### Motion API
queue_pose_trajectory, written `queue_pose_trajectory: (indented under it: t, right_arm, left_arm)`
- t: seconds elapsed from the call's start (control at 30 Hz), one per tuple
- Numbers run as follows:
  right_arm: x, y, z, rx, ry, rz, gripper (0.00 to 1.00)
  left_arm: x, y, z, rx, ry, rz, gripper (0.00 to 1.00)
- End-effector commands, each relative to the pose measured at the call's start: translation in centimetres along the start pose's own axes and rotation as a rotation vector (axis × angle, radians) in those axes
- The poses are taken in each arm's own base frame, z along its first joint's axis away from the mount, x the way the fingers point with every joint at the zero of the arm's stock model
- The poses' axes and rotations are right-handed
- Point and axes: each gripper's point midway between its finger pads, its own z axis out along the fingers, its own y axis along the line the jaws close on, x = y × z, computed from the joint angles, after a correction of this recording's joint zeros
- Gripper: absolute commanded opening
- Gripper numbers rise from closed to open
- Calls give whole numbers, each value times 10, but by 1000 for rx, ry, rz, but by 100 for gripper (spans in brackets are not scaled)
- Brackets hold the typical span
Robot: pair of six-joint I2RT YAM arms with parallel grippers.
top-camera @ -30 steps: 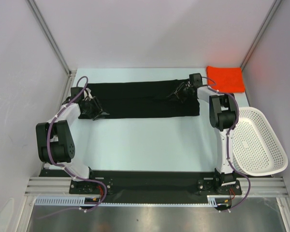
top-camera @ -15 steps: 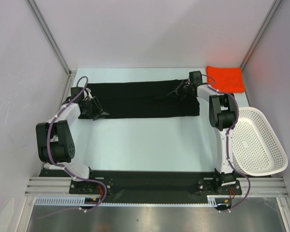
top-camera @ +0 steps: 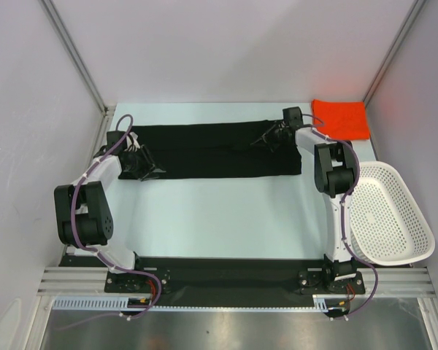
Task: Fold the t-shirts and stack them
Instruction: Fold the tshirt
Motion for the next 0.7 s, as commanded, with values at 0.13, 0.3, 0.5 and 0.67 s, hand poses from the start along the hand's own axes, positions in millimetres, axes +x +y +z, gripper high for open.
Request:
queue_pose_trajectory:
  t: [0.13,0.3,0.5,0.67]
  right_arm:
    - [16,29,-13,3,-110,121,1]
    - [25,43,-19,-38,-172,182,0]
    - [27,45,-31,-15,-237,165,1]
    - [34,39,-39,16,-237,169,2]
  left_arm:
    - [-8,-17,-4,67,-30,52,43]
    - [-2,-19,-10,82,-35,61,43]
    - [3,-21,-16,89,-38,82,43]
    - [3,-23,-16,102,-36,81,43]
